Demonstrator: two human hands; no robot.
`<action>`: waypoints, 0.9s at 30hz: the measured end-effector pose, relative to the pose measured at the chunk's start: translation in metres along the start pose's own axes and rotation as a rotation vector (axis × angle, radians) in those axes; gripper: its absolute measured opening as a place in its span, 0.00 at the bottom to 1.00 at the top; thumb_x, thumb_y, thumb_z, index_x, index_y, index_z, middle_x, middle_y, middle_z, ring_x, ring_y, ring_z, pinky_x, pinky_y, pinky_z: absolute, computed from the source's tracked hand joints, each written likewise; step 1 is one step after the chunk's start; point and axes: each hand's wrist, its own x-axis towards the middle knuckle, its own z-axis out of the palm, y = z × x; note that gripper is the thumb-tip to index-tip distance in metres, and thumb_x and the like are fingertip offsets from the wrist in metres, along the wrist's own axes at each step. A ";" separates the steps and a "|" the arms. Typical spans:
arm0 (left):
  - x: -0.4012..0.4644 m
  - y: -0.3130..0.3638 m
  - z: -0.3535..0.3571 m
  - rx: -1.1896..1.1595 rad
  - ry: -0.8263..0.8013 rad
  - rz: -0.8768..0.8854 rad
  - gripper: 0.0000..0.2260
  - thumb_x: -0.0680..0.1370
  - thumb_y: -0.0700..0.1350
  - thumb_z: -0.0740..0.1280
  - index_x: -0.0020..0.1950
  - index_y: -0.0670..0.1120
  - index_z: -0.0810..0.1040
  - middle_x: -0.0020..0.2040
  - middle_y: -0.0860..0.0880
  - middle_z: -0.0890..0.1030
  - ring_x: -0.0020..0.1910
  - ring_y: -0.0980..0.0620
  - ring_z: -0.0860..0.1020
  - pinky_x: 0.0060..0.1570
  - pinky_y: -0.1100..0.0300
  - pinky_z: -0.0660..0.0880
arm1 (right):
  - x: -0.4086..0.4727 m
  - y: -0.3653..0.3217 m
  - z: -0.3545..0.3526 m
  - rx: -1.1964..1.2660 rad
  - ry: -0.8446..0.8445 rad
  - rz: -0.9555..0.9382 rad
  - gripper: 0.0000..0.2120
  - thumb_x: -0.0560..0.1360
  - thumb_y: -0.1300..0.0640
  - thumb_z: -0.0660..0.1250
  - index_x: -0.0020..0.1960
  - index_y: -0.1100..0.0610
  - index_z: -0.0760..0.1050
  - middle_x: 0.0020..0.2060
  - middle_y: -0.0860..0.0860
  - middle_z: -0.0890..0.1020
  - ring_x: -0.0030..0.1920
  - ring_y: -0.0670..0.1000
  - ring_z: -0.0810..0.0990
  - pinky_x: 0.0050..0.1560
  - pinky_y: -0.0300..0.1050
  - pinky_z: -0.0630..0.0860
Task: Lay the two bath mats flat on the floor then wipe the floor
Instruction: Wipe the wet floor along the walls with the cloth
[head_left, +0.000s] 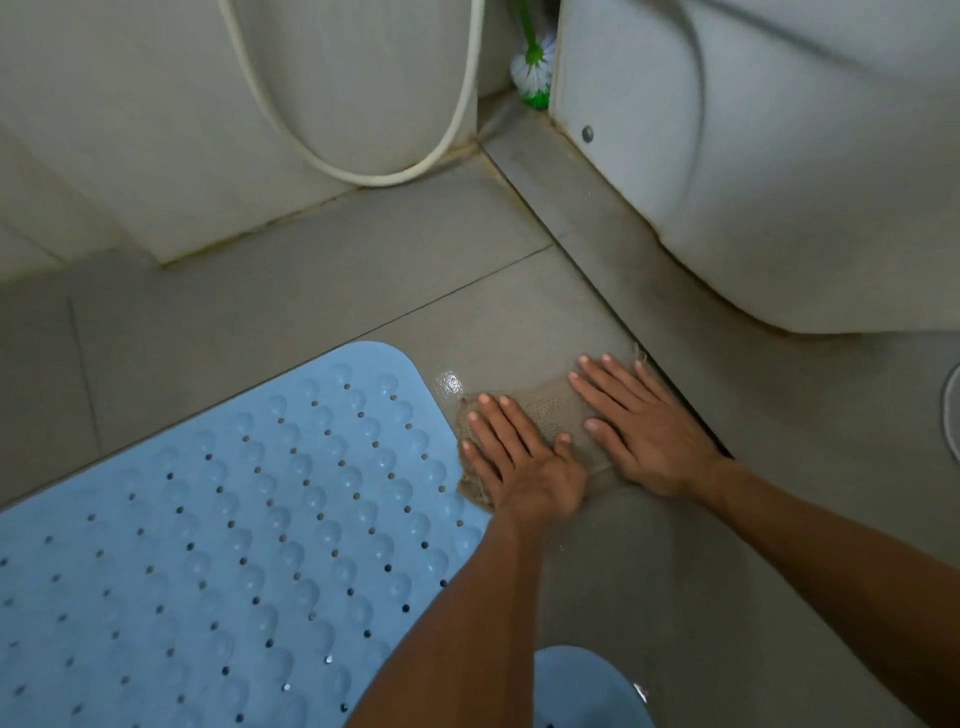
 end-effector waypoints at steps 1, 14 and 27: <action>0.001 0.001 0.002 -0.002 0.033 -0.002 0.36 0.80 0.59 0.47 0.74 0.43 0.28 0.72 0.44 0.23 0.73 0.44 0.26 0.66 0.48 0.22 | 0.001 0.001 0.000 0.005 0.009 -0.010 0.28 0.85 0.45 0.47 0.81 0.48 0.44 0.81 0.45 0.46 0.80 0.46 0.40 0.79 0.54 0.45; 0.005 -0.002 0.020 0.126 0.196 0.029 0.35 0.80 0.59 0.48 0.77 0.41 0.36 0.78 0.40 0.35 0.77 0.41 0.35 0.73 0.41 0.32 | 0.001 0.009 0.010 0.016 0.075 -0.060 0.27 0.84 0.42 0.45 0.81 0.48 0.46 0.81 0.45 0.48 0.80 0.46 0.42 0.80 0.55 0.44; -0.055 -0.002 0.064 0.177 0.371 0.080 0.32 0.81 0.57 0.44 0.78 0.36 0.43 0.78 0.34 0.41 0.77 0.37 0.40 0.75 0.42 0.37 | -0.057 0.000 0.014 0.037 0.051 0.037 0.28 0.83 0.39 0.43 0.81 0.46 0.47 0.81 0.47 0.48 0.80 0.48 0.42 0.79 0.52 0.40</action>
